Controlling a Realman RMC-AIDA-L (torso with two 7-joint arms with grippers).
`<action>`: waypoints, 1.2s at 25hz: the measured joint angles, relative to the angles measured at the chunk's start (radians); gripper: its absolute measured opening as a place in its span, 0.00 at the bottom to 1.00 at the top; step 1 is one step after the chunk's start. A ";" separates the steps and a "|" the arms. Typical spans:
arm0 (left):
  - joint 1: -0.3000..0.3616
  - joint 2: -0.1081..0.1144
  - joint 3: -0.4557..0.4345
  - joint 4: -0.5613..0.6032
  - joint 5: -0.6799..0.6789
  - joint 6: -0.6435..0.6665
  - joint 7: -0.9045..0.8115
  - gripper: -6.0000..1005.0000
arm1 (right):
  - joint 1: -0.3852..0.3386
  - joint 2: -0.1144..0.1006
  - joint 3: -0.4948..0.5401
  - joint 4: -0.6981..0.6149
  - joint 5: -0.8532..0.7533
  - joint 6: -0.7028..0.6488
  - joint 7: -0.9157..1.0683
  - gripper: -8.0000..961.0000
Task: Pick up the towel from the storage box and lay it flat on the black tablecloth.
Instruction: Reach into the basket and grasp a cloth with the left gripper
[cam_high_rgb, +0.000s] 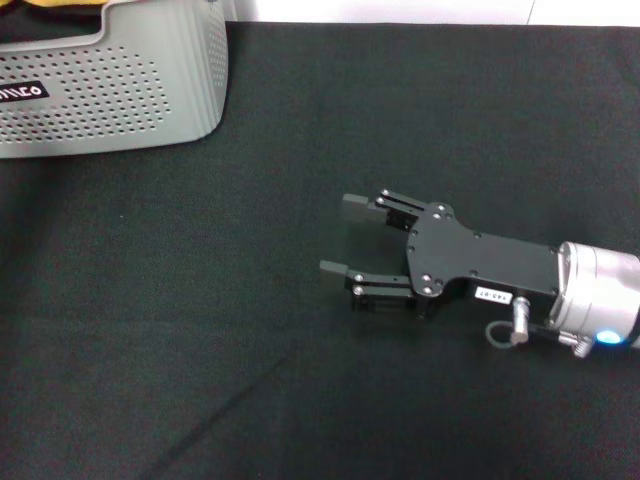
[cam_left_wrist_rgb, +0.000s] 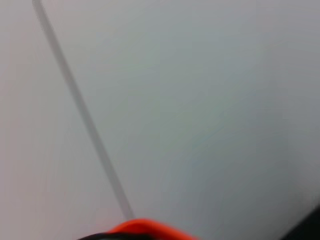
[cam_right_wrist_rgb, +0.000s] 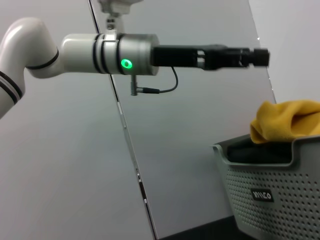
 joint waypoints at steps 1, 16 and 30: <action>-0.001 -0.001 0.037 0.011 0.070 -0.048 -0.026 0.51 | -0.010 0.000 0.000 -0.002 0.000 -0.001 -0.004 0.89; 0.006 -0.001 0.247 0.005 0.529 -0.119 -0.238 0.47 | -0.065 0.000 0.027 0.024 0.040 -0.043 -0.029 0.89; -0.020 0.001 0.251 -0.066 0.553 -0.114 -0.237 0.15 | -0.061 0.000 0.027 0.024 0.041 -0.035 -0.031 0.88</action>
